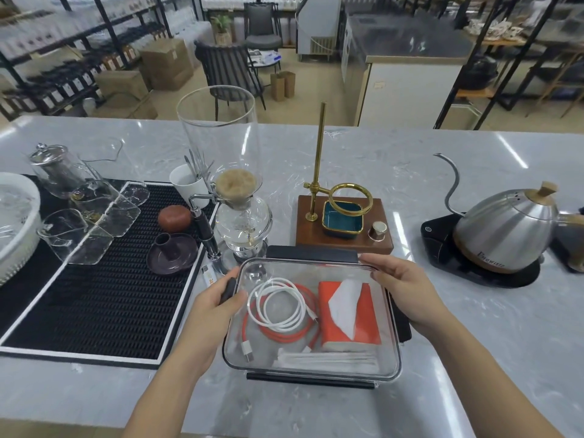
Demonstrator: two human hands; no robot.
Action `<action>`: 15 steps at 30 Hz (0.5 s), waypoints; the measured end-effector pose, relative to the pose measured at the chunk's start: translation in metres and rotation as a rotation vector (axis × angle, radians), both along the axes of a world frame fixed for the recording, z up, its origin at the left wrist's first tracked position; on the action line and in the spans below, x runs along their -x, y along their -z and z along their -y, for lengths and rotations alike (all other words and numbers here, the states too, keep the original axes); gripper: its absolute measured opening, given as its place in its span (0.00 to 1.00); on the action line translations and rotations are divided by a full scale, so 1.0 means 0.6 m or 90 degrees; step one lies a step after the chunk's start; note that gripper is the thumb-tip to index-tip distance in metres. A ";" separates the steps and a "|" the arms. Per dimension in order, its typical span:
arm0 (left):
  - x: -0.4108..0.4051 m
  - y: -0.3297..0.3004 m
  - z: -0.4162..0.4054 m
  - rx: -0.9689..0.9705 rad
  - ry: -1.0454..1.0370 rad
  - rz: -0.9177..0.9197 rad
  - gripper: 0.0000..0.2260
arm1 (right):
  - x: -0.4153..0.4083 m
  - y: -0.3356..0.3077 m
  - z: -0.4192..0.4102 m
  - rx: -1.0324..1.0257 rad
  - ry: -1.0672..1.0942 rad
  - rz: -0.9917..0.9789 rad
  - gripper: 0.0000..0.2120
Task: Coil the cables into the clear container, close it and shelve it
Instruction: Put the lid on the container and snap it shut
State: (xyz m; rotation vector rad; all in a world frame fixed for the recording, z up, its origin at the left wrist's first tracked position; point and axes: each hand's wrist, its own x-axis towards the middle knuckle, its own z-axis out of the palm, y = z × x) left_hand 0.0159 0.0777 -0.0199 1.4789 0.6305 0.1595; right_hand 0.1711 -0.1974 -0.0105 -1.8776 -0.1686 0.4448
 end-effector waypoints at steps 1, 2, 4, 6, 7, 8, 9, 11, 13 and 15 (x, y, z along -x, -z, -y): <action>0.002 0.000 -0.002 -0.006 0.009 -0.003 0.21 | -0.001 0.002 0.003 -0.004 -0.003 -0.008 0.18; 0.004 0.002 -0.004 -0.009 0.016 -0.003 0.20 | -0.001 0.004 0.005 -0.005 -0.004 -0.013 0.17; 0.007 0.006 -0.011 -0.010 0.033 -0.005 0.20 | -0.002 0.010 0.009 0.005 -0.001 -0.020 0.17; 0.009 0.008 -0.014 -0.002 0.055 -0.008 0.20 | -0.004 0.017 0.012 0.017 0.002 -0.024 0.16; 0.009 0.009 -0.015 0.003 0.063 -0.009 0.19 | -0.005 0.019 0.014 0.017 0.002 -0.025 0.15; 0.009 0.009 -0.015 0.009 0.068 -0.008 0.19 | -0.005 0.019 0.015 0.014 0.002 -0.024 0.15; 0.008 0.009 -0.017 0.012 0.068 -0.008 0.18 | -0.005 0.019 0.016 0.010 0.004 -0.022 0.14; 0.006 0.009 -0.021 0.013 0.066 -0.014 0.17 | -0.005 0.015 0.015 -0.001 0.008 -0.023 0.13; 0.002 0.011 -0.024 0.015 0.060 -0.016 0.16 | -0.006 0.012 0.012 -0.001 0.010 -0.017 0.13; -0.001 0.011 -0.023 0.013 0.043 -0.013 0.15 | -0.009 0.013 0.008 0.012 0.012 -0.005 0.13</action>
